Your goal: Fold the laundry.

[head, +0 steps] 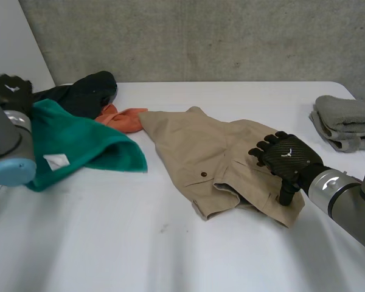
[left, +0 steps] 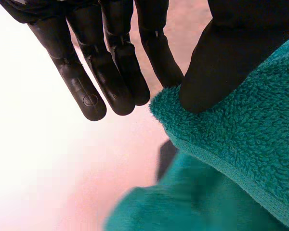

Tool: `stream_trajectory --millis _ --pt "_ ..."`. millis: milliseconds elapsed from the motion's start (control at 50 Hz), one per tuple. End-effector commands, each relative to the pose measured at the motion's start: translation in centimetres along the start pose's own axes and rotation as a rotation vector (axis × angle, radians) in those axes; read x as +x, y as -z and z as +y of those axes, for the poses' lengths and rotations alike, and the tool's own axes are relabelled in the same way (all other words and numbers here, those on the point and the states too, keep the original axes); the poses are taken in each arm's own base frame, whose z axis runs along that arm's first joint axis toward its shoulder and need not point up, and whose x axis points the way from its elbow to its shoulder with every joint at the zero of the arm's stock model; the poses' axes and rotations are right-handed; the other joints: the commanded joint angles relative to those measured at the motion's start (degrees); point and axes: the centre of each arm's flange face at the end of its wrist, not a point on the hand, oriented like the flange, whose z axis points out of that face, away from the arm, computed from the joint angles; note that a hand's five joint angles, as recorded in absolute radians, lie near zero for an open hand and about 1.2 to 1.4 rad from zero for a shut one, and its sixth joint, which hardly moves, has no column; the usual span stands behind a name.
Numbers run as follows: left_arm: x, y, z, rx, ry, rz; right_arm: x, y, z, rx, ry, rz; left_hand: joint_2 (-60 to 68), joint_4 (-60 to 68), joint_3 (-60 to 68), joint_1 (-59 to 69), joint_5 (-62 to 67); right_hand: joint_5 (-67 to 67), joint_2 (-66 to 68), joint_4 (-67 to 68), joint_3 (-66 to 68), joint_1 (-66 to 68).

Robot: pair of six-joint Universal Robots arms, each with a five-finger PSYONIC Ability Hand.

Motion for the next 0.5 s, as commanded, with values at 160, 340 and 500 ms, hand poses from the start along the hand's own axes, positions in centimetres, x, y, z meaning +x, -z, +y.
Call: stream_trajectory --millis 160,340,500 --pt "2.2 -0.6 4.2 -0.038 -0.015 0.04 0.0 0.0 0.1 -0.002 -0.002 0.0 0.7 0.4 1.0 1.8 4.1 -3.0 -2.1 -2.2 -2.0 -2.7" --pt "1.8 4.0 -1.8 0.065 0.018 0.111 0.4 0.0 -0.3 0.011 -0.017 0.014 -55.8 -56.1 -55.5 -54.7 -52.4 -3.0 -2.1 -2.2 -2.0 -2.7" --pt "5.1 10.1 -6.4 0.212 0.119 0.347 0.3 0.1 -0.3 0.009 -0.019 0.014 -55.9 -56.3 -55.7 -54.8 -52.5 -3.0 -2.1 -2.2 -2.0 -2.7"
